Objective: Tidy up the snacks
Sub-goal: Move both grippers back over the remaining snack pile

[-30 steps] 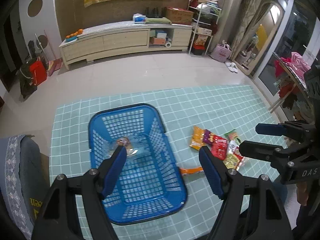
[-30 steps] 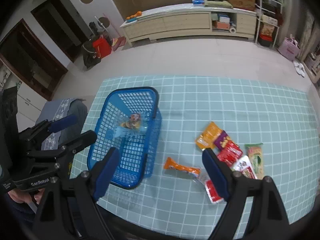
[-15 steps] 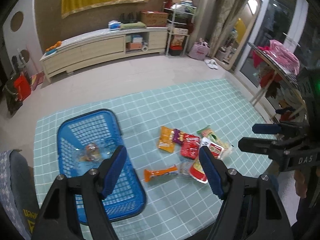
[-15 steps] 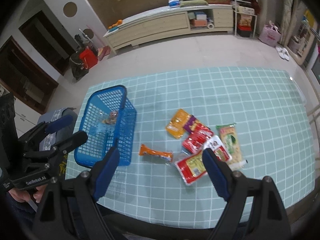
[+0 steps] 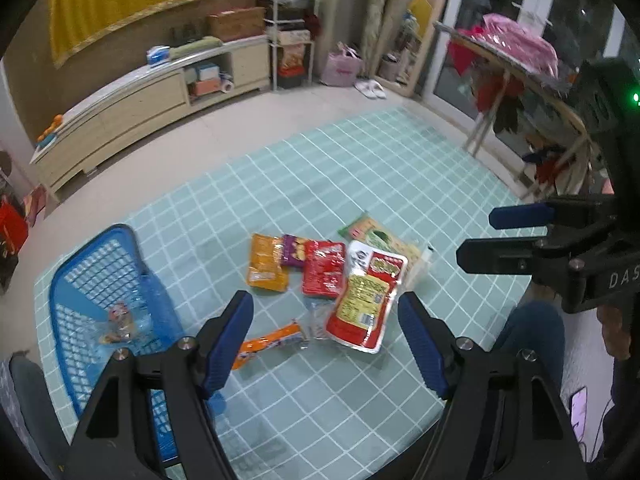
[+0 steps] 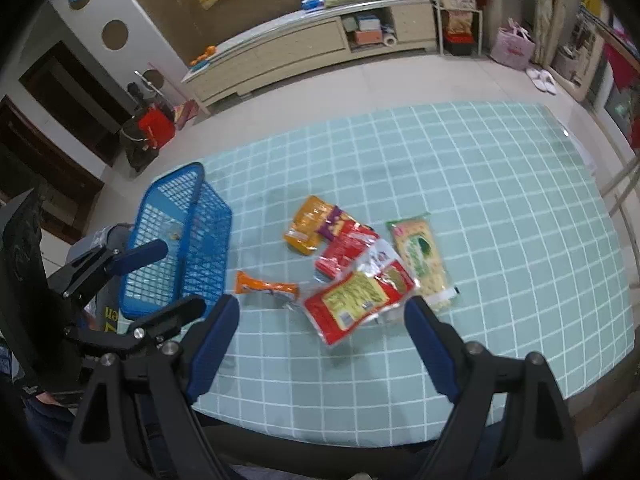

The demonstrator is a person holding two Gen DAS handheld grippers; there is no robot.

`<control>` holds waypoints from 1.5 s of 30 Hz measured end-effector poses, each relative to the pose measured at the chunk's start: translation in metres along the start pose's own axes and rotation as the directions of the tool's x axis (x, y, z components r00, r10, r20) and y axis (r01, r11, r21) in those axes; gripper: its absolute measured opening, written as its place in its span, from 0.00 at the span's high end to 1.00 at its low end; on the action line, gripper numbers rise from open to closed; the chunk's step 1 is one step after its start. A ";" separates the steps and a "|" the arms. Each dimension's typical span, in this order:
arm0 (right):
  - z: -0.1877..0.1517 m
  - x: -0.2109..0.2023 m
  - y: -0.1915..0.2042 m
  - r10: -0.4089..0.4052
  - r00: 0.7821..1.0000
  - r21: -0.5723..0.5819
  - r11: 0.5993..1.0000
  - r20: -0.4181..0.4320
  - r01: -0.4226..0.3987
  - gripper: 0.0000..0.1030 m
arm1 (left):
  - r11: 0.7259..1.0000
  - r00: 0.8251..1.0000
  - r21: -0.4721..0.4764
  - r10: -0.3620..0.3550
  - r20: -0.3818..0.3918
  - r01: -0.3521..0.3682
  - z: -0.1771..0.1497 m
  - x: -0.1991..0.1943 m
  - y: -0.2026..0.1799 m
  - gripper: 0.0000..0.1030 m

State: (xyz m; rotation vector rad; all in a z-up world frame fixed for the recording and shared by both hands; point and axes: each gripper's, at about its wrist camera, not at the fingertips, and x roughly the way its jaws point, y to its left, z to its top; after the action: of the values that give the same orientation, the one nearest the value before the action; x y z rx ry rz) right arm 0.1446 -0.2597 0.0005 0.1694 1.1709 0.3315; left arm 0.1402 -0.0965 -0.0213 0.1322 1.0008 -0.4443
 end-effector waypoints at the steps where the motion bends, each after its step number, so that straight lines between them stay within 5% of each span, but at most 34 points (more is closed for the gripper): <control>1: -0.002 0.002 -0.004 -0.002 1.000 0.008 1.000 -0.001 0.002 0.15 | 1.000 1.000 0.005 -0.007 -0.008 0.007 0.000 0.004 -0.003 0.29; 10: -0.021 0.026 -0.042 -0.043 0.999 0.056 0.997 -0.032 0.044 0.15 | 0.998 0.999 0.063 0.012 -0.038 -0.010 0.003 0.042 -0.020 0.27; 18: -0.035 0.046 -0.068 -0.076 0.995 0.094 0.992 -0.056 0.081 0.15 | 0.983 0.997 0.184 0.033 -0.076 -0.019 0.000 0.074 -0.039 0.00; 29: -0.057 0.072 -0.100 -0.072 0.992 0.142 0.986 -0.102 0.086 0.02 | 0.950 0.986 0.311 0.037 -0.161 0.015 -0.008 0.125 -0.060 0.00; 45: -0.064 0.096 -0.141 -0.045 0.989 0.222 0.972 -0.143 0.076 0.00 | 0.914 0.966 0.393 0.000 -0.258 0.105 -0.004 0.182 -0.078 0.00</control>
State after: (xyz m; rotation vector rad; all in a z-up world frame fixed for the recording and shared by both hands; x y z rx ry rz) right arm 0.1427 -0.3616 -0.1501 0.3142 1.3475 0.1559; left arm 0.1876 -0.2205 -0.1684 0.5482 1.1548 -0.6951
